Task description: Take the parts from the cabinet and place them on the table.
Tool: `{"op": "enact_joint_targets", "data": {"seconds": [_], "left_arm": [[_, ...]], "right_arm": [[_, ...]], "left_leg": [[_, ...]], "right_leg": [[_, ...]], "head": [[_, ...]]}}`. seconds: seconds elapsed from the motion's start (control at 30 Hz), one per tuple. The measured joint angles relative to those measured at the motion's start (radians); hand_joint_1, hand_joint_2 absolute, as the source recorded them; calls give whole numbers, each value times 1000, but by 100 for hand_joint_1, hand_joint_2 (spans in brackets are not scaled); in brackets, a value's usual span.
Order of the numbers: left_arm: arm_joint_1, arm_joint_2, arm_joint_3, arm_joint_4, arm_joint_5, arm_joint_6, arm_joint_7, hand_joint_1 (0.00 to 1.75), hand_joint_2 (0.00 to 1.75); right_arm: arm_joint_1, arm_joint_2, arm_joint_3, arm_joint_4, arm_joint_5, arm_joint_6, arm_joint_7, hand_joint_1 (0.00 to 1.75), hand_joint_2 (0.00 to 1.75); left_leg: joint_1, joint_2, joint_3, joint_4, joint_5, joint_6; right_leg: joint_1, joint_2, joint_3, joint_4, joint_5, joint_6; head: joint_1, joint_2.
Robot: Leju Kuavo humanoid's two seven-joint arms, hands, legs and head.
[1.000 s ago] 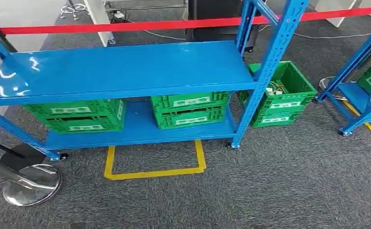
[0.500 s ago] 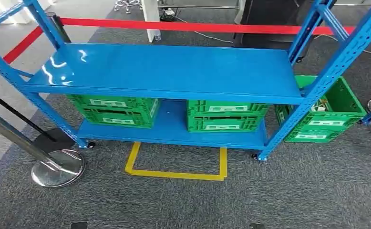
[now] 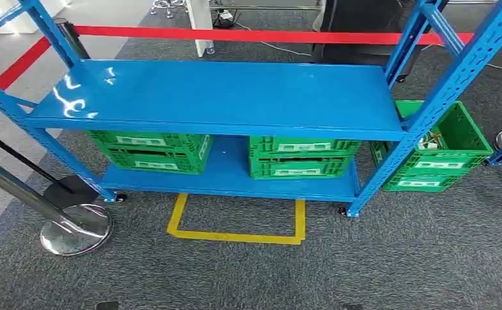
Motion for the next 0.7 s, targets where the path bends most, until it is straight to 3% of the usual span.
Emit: {"op": "enact_joint_targets", "data": {"seconds": [0.17, 0.33, 0.47, 0.53, 0.6, 0.7], "left_arm": [[0, 0, 0, 0, 0, -16, -4, 0, 0], [0, 3, 0, 0, -2, -26, -12, 0, 0], [0, 6, 0, 0, -3, -27, -20, 0, 0], [0, 6, 0, 0, -3, -27, -21, 0, 0], [4, 6, 0, 0, -5, -27, -21, 0, 0], [7, 5, 1, 0, -8, -27, -21, 0, 0]], "right_arm": [[0, 0, -2, 0, -8, 1, 2, 0, 0], [0, 0, -2, 0, -9, 0, 3, 0, 0], [0, 0, -2, 0, -9, -2, 8, 0, 0], [1, 0, -2, 0, -9, -2, 9, 0, 0], [-3, 0, -2, 0, -9, -2, 9, 0, 0], [-2, 0, -2, 0, -9, -2, 9, 0, 0]], "left_leg": [[-2, 0, 0, 0, 0, 0], [-10, 1, 0, 6, -5, 9], [-16, 3, -2, 4, -8, 26], [-13, 2, 15, -15, -20, 51], [-10, 10, 39, -23, -23, 60], [-11, 20, 55, -22, -41, 63]], "right_leg": [[-2, 0, 2, -2, 1, 1], [-11, 0, 3, -6, 1, 10], [-16, 1, 12, -16, 3, 23], [-15, -1, 11, 10, 21, 39], [-12, -20, -27, 68, -10, 34], [-12, -22, -161, 269, -88, 36]], "head": [[0, 0], [0, 0], [-1, 0], [1, 0], [8, 0], [9, 0]]}}
